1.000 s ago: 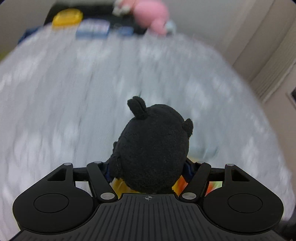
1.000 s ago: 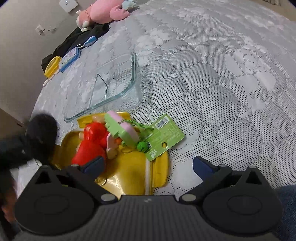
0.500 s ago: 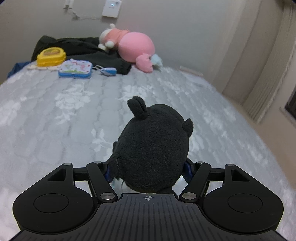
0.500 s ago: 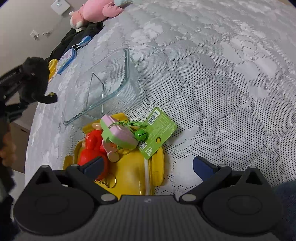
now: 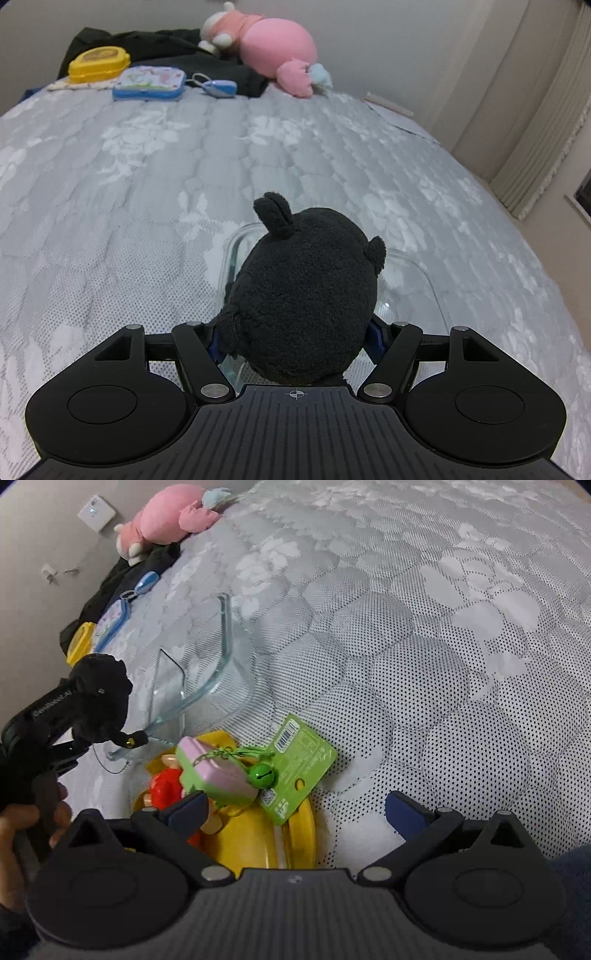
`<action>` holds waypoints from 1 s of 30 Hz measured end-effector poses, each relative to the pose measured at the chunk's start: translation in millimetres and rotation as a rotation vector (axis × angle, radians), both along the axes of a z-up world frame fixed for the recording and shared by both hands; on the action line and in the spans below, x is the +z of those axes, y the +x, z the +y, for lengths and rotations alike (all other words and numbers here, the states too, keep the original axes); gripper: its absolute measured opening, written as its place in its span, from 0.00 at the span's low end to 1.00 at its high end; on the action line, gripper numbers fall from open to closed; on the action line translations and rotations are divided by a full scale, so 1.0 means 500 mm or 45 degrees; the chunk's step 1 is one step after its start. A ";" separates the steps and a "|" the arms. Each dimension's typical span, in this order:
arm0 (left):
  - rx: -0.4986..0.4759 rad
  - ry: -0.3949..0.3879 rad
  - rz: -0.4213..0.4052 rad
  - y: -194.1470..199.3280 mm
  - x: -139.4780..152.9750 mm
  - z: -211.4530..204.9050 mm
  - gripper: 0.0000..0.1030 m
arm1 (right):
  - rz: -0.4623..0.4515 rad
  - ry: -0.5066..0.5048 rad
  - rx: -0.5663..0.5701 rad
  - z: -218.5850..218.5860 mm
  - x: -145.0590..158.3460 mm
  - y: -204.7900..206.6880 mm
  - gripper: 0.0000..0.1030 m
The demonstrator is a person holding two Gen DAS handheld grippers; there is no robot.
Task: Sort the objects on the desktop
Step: 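Carry the black plush toy with the left gripper toward the glass container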
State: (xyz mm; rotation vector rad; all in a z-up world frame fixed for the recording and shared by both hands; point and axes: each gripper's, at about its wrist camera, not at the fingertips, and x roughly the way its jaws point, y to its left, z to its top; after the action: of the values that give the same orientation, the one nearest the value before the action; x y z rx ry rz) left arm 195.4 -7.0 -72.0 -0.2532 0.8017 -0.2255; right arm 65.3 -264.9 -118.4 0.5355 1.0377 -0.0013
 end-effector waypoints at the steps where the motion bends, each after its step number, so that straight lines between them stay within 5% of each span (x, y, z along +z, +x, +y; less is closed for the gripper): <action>1: -0.002 0.008 -0.001 -0.001 0.000 -0.001 0.71 | 0.002 -0.006 -0.003 0.002 -0.002 0.002 1.00; 6: 0.033 -0.153 -0.008 0.000 0.016 0.036 0.71 | -0.001 -0.070 0.024 0.016 -0.004 0.009 1.00; 9: 0.080 -0.301 -0.182 -0.011 0.064 0.081 0.71 | -0.005 -0.072 0.026 0.018 -0.004 0.007 1.00; 12: 0.089 -0.145 -0.385 -0.020 0.102 0.081 0.71 | -0.004 -0.045 0.010 0.014 -0.005 0.003 1.00; 15: 0.080 -0.028 -0.420 -0.018 0.090 0.066 0.72 | -0.006 -0.036 0.009 0.012 -0.003 -0.002 1.00; 17: 0.054 0.014 -0.398 -0.011 0.071 0.053 0.72 | -0.005 -0.036 0.014 0.014 -0.003 -0.002 1.00; 24: 0.084 -0.584 -0.024 0.037 0.008 0.139 0.72 | -0.001 -0.018 0.014 0.013 -0.004 -0.002 1.00; 26: 0.126 -0.685 0.031 0.039 -0.002 0.164 0.72 | 0.002 -0.009 0.012 0.012 -0.004 -0.002 1.00; 28: 0.142 -0.685 0.035 0.038 -0.002 0.177 0.72 | 0.004 -0.003 0.015 0.010 -0.004 -0.001 1.00; 30: 0.127 -0.581 -0.007 0.033 0.007 0.156 0.73 | 0.004 0.000 0.017 0.009 -0.004 -0.002 1.00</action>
State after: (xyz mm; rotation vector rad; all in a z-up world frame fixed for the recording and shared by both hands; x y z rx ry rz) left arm 211.7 71.3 -68.7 -0.7198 0.7226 -0.3137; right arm 64.2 -260.4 -120.4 0.5288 1.0445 0.0100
